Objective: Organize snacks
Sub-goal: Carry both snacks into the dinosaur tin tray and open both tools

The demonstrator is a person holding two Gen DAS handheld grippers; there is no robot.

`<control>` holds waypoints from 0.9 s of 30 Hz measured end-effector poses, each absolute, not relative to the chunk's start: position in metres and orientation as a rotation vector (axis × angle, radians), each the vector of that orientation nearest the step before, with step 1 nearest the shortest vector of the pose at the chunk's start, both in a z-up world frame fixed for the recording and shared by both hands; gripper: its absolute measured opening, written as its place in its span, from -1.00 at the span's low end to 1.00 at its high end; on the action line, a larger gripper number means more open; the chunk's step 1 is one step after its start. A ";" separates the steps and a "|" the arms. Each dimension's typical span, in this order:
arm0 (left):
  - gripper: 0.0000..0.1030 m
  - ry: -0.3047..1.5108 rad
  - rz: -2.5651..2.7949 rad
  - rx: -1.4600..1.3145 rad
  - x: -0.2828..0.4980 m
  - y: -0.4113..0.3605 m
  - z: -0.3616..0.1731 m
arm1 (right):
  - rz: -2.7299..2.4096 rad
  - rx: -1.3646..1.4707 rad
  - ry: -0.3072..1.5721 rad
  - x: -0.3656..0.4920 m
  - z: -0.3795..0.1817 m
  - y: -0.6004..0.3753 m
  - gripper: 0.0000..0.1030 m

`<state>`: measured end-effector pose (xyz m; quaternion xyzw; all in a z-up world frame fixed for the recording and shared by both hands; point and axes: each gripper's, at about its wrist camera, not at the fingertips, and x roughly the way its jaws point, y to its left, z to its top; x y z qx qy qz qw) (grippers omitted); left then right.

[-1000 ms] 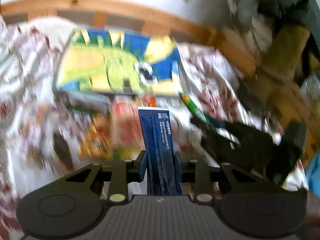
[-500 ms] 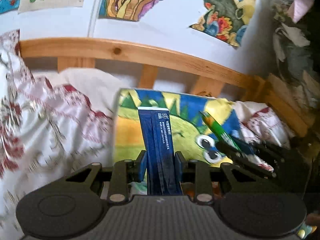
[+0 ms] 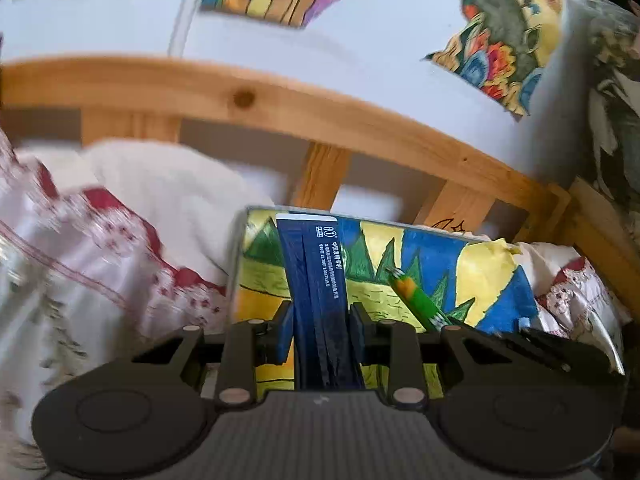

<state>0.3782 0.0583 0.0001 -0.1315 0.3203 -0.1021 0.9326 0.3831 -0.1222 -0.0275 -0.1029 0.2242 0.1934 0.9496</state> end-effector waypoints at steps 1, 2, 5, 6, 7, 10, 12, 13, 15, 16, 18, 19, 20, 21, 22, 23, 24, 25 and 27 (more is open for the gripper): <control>-0.37 0.658 -0.214 -0.272 0.382 0.057 -0.006 | 0.383 -0.208 0.469 0.385 -0.031 -0.126 -0.64; -0.37 0.660 -0.215 -0.273 0.385 0.056 -0.011 | 0.372 -0.205 0.480 0.388 -0.034 -0.129 -0.64; -0.37 0.678 -0.220 -0.287 0.395 0.051 -0.026 | 0.345 -0.188 0.508 0.390 -0.044 -0.138 -0.63; -0.37 0.684 -0.215 -0.286 0.397 0.050 -0.032 | 0.339 -0.185 0.515 0.392 -0.047 -0.140 -0.63; -0.37 0.688 -0.209 -0.281 0.399 0.048 -0.034 | 0.335 -0.184 0.520 0.394 -0.049 -0.142 -0.63; -0.37 0.695 -0.190 -0.275 0.401 0.044 -0.043 | 0.332 -0.178 0.530 0.396 -0.053 -0.145 -0.63; -0.37 0.708 -0.175 -0.275 0.403 0.043 -0.048 | 0.335 -0.182 0.531 0.399 -0.053 -0.145 -0.63; -0.37 0.716 -0.171 -0.273 0.403 0.043 -0.052 | 0.337 -0.182 0.531 0.399 -0.053 -0.145 -0.63; -0.37 0.729 -0.162 -0.265 0.403 0.041 -0.056 | 0.337 -0.184 0.542 0.401 -0.053 -0.145 -0.63; -0.37 0.734 -0.155 -0.260 0.403 0.041 -0.058 | 0.339 -0.187 0.554 0.402 -0.054 -0.145 -0.63; -0.36 0.729 -0.156 -0.247 0.400 0.041 -0.059 | 0.336 -0.189 0.569 0.403 -0.057 -0.145 -0.63; -0.35 0.731 -0.155 -0.241 0.401 0.040 -0.058 | 0.334 -0.190 0.574 0.403 -0.057 -0.145 -0.63; -0.34 0.734 -0.154 -0.240 0.401 0.040 -0.058 | 0.332 -0.190 0.572 0.403 -0.058 -0.145 -0.63; -0.32 0.739 -0.152 -0.236 0.401 0.039 -0.058 | 0.328 -0.193 0.566 0.403 -0.057 -0.144 -0.60; -0.31 0.742 -0.151 -0.231 0.402 0.039 -0.057 | 0.323 -0.199 0.561 0.403 -0.056 -0.143 -0.57; -0.31 0.744 -0.148 -0.227 0.402 0.038 -0.057 | 0.320 -0.205 0.556 0.404 -0.055 -0.143 -0.52; -0.30 0.746 -0.143 -0.224 0.401 0.038 -0.057 | 0.318 -0.206 0.549 0.403 -0.054 -0.142 -0.45; -0.28 0.751 -0.139 -0.225 0.402 0.038 -0.056 | 0.319 -0.206 0.545 0.402 -0.052 -0.142 -0.42; -0.18 0.759 -0.132 -0.239 0.400 0.039 -0.056 | 0.321 -0.203 0.540 0.399 -0.049 -0.143 -0.30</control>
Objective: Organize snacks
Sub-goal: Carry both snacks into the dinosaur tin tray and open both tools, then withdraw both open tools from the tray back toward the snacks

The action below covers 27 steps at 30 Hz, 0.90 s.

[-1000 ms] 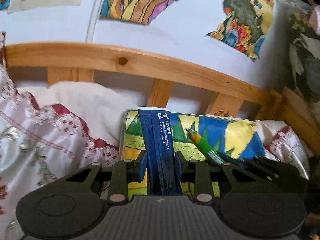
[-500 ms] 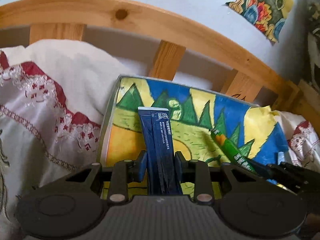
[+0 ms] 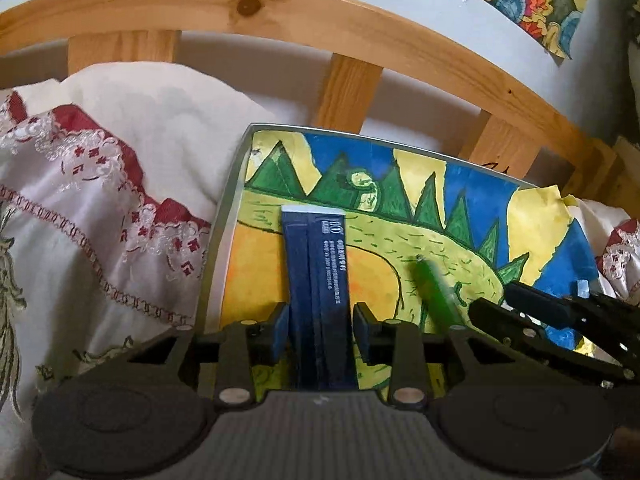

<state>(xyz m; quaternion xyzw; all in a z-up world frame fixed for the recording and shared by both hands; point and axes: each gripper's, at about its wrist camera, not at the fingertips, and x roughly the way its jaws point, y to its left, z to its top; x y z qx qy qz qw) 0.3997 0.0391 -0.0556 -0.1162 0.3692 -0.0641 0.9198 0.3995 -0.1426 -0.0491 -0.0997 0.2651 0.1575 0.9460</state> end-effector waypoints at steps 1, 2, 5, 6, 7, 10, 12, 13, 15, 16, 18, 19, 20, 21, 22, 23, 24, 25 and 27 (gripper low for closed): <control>-0.10 0.756 -0.129 -0.246 0.398 0.040 -0.055 | 0.317 -0.202 0.536 0.397 -0.047 -0.143 -0.26; -0.05 0.748 -0.126 -0.251 0.394 0.041 -0.053 | 0.315 -0.201 0.532 0.394 -0.046 -0.145 -0.18; 0.24 0.714 -0.111 -0.246 0.383 0.043 -0.045 | 0.302 -0.189 0.510 0.386 -0.039 -0.150 0.06; 0.33 0.700 -0.107 -0.241 0.378 0.044 -0.041 | 0.299 -0.181 0.501 0.382 -0.036 -0.152 0.14; 0.45 0.686 -0.103 -0.237 0.373 0.044 -0.038 | 0.294 -0.170 0.489 0.379 -0.032 -0.154 0.18; 0.67 0.632 -0.090 -0.230 0.357 0.045 -0.024 | 0.280 -0.140 0.459 0.366 -0.022 -0.159 0.40; 0.75 0.590 -0.094 -0.220 0.345 0.046 -0.014 | 0.271 -0.121 0.430 0.355 -0.014 -0.163 0.53; 0.83 0.570 -0.092 -0.211 0.338 0.046 -0.009 | 0.268 -0.112 0.413 0.349 -0.009 -0.165 0.57; 0.92 0.526 -0.079 -0.190 0.325 0.046 0.001 | 0.259 -0.099 0.383 0.337 0.000 -0.168 0.70; 0.93 0.503 -0.074 -0.179 0.317 0.046 0.006 | 0.253 -0.089 0.365 0.330 0.005 -0.170 0.73; 0.96 0.469 -0.070 -0.166 0.301 0.047 0.014 | 0.246 -0.069 0.337 0.317 0.014 -0.173 0.84; 0.98 0.457 -0.068 -0.162 0.293 0.048 0.018 | 0.244 -0.060 0.321 0.309 0.019 -0.174 0.86; 0.99 0.447 -0.064 -0.160 0.285 0.048 0.021 | 0.241 -0.055 0.310 0.301 0.022 -0.175 0.90; 0.99 0.440 -0.060 -0.158 0.276 0.049 0.024 | 0.238 -0.053 0.298 0.293 0.026 -0.176 0.91; 0.99 0.437 -0.057 -0.158 0.268 0.049 0.026 | 0.236 -0.053 0.289 0.286 0.029 -0.176 0.92; 0.99 0.434 -0.055 -0.158 0.260 0.050 0.028 | 0.235 -0.050 0.280 0.277 0.033 -0.177 0.94; 0.99 0.432 -0.053 -0.159 0.252 0.052 0.030 | 0.234 -0.046 0.274 0.270 0.036 -0.177 0.96; 0.99 0.431 -0.051 -0.160 0.245 0.052 0.031 | 0.234 -0.041 0.269 0.262 0.039 -0.178 0.97; 0.99 0.429 -0.049 -0.158 0.229 0.053 0.035 | 0.236 -0.037 0.258 0.246 0.044 -0.179 0.98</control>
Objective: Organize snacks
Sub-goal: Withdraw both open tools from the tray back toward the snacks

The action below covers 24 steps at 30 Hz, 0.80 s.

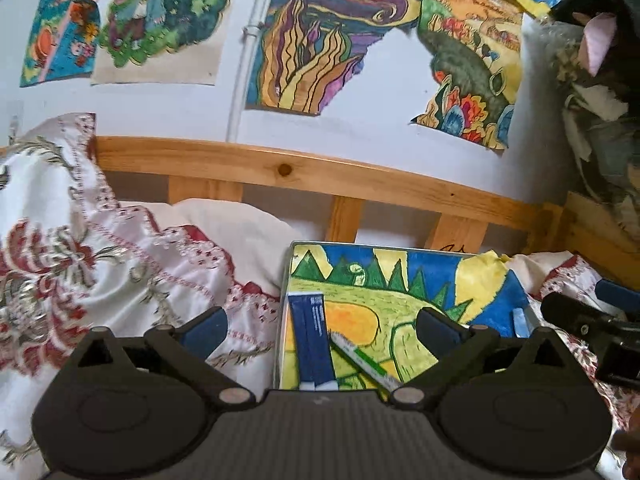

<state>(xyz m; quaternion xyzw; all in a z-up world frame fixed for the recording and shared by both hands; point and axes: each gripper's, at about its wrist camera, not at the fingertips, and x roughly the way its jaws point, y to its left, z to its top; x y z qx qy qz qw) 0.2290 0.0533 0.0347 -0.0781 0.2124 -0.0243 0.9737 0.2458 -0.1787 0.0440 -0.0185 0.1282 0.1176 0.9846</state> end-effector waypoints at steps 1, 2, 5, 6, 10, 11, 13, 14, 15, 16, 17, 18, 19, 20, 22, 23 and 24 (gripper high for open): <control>0.99 0.425 -0.046 -0.155 0.221 0.054 0.036 | 0.236 -0.039 0.253 0.237 0.047 -0.179 0.98; 0.99 0.420 -0.042 -0.152 0.213 0.054 0.038 | 0.235 -0.040 0.248 0.229 0.049 -0.179 0.98; 0.99 0.406 -0.035 -0.142 0.188 0.056 0.042 | 0.236 -0.044 0.236 0.205 0.053 -0.179 0.98; 0.99 0.403 -0.030 -0.139 0.179 0.056 0.043 | 0.235 -0.045 0.233 0.196 0.054 -0.179 0.98; 0.99 0.412 -0.030 -0.134 0.147 0.057 0.040 | 0.227 -0.043 0.251 0.166 0.053 -0.179 0.99; 0.99 0.420 -0.031 -0.132 0.140 0.057 0.038 | 0.225 -0.045 0.257 0.158 0.052 -0.178 0.99; 0.99 0.436 -0.037 -0.128 0.125 0.058 0.033 | 0.229 -0.048 0.273 0.142 0.048 -0.177 0.99; 0.99 0.443 -0.033 -0.128 0.119 0.058 0.031 | 0.233 -0.051 0.280 0.135 0.047 -0.176 0.99; 0.99 0.452 -0.030 -0.131 0.112 0.058 0.028 | 0.232 -0.051 0.287 0.128 0.045 -0.176 0.99; 0.99 0.461 -0.028 -0.135 0.106 0.058 0.024 | 0.235 -0.048 0.299 0.120 0.042 -0.176 0.99; 0.99 0.469 -0.026 -0.136 0.100 0.058 0.021 | 0.237 -0.046 0.311 0.114 0.041 -0.175 0.99; 0.99 0.478 -0.025 -0.134 0.096 0.059 0.017 | 0.238 -0.043 0.322 0.109 0.039 -0.175 0.99; 0.99 0.489 -0.023 -0.129 0.092 0.059 0.014 | 0.239 -0.040 0.333 0.104 0.037 -0.175 0.99; 0.99 0.499 -0.019 -0.124 0.089 0.058 0.011 | 0.239 -0.039 0.345 0.100 0.035 -0.174 0.99; 0.99 0.525 -0.007 -0.120 0.084 0.058 0.004 | 0.229 -0.030 0.368 0.092 0.031 -0.173 0.99; 0.99 0.537 -0.002 -0.122 0.083 0.059 0.000 | 0.223 -0.026 0.379 0.089 0.029 -0.174 0.99; 0.99 0.550 0.006 -0.126 0.081 0.059 -0.003 | 0.219 -0.022 0.391 0.087 0.026 -0.174 0.99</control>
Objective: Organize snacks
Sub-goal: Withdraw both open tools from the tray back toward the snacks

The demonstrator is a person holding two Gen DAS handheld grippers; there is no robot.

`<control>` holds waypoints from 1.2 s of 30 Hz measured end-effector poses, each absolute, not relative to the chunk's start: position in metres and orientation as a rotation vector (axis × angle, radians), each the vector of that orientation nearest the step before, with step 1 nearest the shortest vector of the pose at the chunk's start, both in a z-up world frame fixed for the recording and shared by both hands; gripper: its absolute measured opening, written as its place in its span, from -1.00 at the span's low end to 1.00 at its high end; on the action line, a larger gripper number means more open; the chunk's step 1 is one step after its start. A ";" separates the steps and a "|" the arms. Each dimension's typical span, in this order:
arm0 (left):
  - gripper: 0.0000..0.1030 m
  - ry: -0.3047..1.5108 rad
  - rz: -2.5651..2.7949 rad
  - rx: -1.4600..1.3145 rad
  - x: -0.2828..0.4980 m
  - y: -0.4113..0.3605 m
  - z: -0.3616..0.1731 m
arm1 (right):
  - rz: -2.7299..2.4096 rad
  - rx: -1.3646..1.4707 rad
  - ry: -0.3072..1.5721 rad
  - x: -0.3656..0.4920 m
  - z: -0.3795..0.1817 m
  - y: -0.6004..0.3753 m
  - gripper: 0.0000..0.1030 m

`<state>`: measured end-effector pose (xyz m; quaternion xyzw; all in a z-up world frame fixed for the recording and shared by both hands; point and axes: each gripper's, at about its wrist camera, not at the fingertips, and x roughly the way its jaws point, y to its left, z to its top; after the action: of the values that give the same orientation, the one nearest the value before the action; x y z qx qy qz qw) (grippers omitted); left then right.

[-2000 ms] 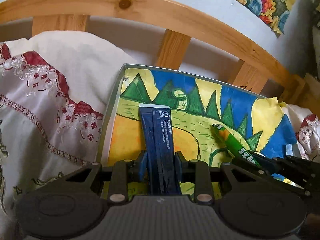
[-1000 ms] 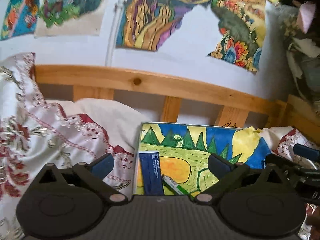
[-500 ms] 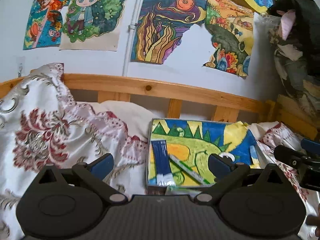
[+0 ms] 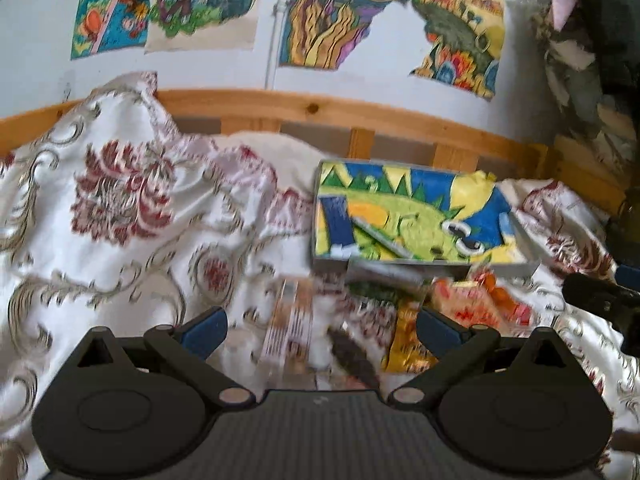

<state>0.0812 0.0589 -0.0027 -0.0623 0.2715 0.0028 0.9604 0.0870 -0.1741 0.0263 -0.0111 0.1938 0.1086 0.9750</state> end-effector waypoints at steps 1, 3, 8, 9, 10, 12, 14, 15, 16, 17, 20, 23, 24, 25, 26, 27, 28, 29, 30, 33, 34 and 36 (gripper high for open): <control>0.99 0.558 0.011 -0.130 0.080 0.059 -0.005 | 0.216 -0.023 0.407 0.084 0.023 -0.174 0.99; 0.99 0.575 0.020 -0.133 0.078 0.059 -0.009 | 0.201 -0.019 0.446 0.082 0.015 -0.174 0.99; 0.99 0.613 0.026 -0.115 0.075 0.057 -0.015 | 0.179 0.000 0.523 0.081 0.001 -0.176 0.99; 0.99 0.621 0.028 -0.113 0.074 0.057 -0.016 | 0.176 0.003 0.532 0.082 -0.001 -0.177 0.99; 0.99 0.631 0.031 -0.112 0.074 0.057 -0.017 | 0.171 0.005 0.539 0.082 -0.002 -0.177 0.99; 0.99 0.650 0.039 -0.114 0.074 0.057 -0.019 | 0.164 0.005 0.549 0.084 -0.003 -0.178 0.99; 0.99 0.668 0.046 -0.114 0.075 0.057 -0.021 | 0.159 0.006 0.561 0.085 -0.005 -0.178 0.99; 0.99 0.677 0.050 -0.114 0.075 0.058 -0.022 | 0.157 0.006 0.568 0.086 -0.006 -0.178 0.99; 0.99 0.683 0.053 -0.113 0.075 0.058 -0.023 | 0.156 0.005 0.575 0.086 -0.007 -0.178 0.99; 0.99 0.690 0.055 -0.113 0.075 0.057 -0.024 | 0.156 0.005 0.585 0.087 -0.008 -0.178 0.99; 0.99 0.706 0.060 -0.109 0.075 0.057 -0.026 | 0.157 0.003 0.614 0.088 -0.012 -0.177 0.99; 0.99 0.721 0.062 -0.104 0.075 0.056 -0.027 | 0.159 -0.001 0.639 0.090 -0.015 -0.176 0.99; 0.99 0.725 0.063 -0.102 0.075 0.056 -0.028 | 0.161 -0.003 0.649 0.090 -0.017 -0.175 0.99; 0.99 0.729 0.063 -0.100 0.075 0.056 -0.028 | 0.161 -0.004 0.655 0.090 -0.018 -0.175 0.99; 0.99 0.733 0.063 -0.097 0.075 0.056 -0.029 | 0.163 -0.004 0.663 0.091 -0.019 -0.174 0.99; 0.99 0.738 0.064 -0.094 0.076 0.056 -0.030 | 0.165 -0.003 0.671 0.091 -0.020 -0.174 0.99; 0.99 0.743 0.066 -0.091 0.076 0.056 -0.030 | 0.168 -0.002 0.678 0.091 -0.021 -0.174 0.99; 0.99 0.748 0.068 -0.090 0.076 0.056 -0.030 | 0.169 -0.002 0.685 0.092 -0.022 -0.173 0.99; 0.99 0.754 0.069 -0.090 0.077 0.056 -0.031 | 0.170 -0.005 0.692 0.092 -0.024 -0.173 0.99; 0.99 0.758 0.068 -0.084 0.076 0.056 -0.031 | 0.170 -0.019 0.708 0.094 -0.027 -0.171 0.99; 0.99 0.759 0.069 -0.080 0.077 0.056 -0.031 | 0.171 -0.024 0.712 0.094 -0.027 -0.170 0.99; 0.99 0.763 0.069 -0.076 0.077 0.056 -0.032 | 0.174 -0.029 0.717 0.094 -0.029 -0.169 0.99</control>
<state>0.0772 0.0561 -0.0319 -0.0369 0.3723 0.0337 0.9268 0.0944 -0.1689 -0.0287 -0.0144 0.3506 0.0851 0.9326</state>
